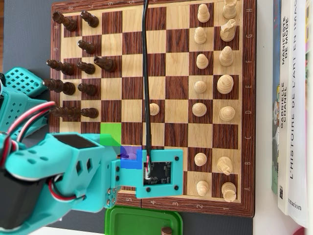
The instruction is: Play chess
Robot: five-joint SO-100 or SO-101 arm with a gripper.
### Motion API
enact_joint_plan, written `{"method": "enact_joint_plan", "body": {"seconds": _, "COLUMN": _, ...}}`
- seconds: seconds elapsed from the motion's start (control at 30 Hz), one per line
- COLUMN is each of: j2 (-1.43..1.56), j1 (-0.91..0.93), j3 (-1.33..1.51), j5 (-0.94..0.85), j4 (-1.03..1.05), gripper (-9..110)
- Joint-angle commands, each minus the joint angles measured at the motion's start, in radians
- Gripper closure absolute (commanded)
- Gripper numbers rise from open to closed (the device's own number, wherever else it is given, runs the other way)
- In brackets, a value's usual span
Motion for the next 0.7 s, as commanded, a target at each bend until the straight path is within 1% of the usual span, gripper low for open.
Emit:
{"method": "enact_joint_plan", "body": {"seconds": 0.0, "j2": -0.009, "j1": 0.005, "j3": -0.044, "j5": -0.006, "j4": -0.008, "gripper": 88}}
{"method": "enact_joint_plan", "body": {"seconds": 0.67, "j2": -0.026, "j1": 0.0, "j3": -0.034, "j5": -0.006, "j4": -0.038, "gripper": 88}}
